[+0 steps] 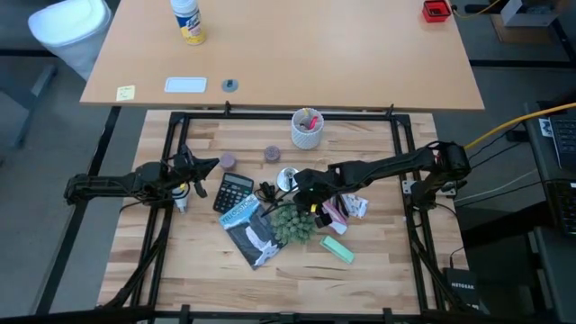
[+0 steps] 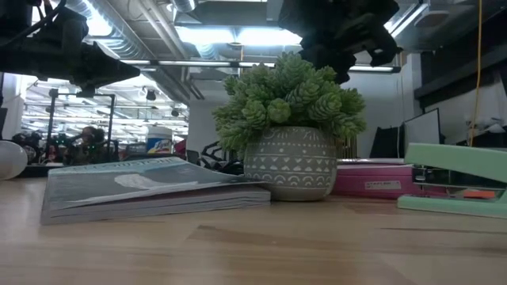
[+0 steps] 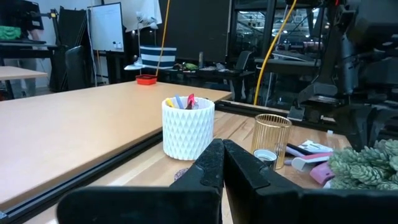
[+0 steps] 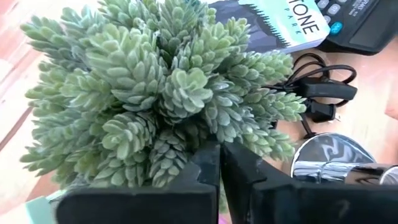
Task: Screw lightbulb
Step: Put the plant on the top
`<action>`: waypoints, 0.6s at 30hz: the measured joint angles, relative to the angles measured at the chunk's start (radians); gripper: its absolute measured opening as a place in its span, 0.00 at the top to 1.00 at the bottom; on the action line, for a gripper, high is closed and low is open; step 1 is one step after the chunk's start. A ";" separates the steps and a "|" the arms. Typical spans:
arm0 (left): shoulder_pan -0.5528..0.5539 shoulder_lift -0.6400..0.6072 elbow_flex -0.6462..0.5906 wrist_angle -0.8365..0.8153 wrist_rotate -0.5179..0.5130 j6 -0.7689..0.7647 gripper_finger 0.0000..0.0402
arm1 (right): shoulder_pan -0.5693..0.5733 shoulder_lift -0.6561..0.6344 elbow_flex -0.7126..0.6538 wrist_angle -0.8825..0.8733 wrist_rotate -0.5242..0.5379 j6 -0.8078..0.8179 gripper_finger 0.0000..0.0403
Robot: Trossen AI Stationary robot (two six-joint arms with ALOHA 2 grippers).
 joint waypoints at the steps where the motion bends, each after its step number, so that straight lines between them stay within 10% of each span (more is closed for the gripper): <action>1: 0.000 0.000 0.000 0.000 0.000 0.000 1.00 | 0.000 0.000 0.000 0.000 0.007 0.000 0.96; 18: 0.000 0.000 0.000 0.000 0.000 0.000 1.00 | -0.022 0.002 0.270 -0.208 0.303 -0.154 0.99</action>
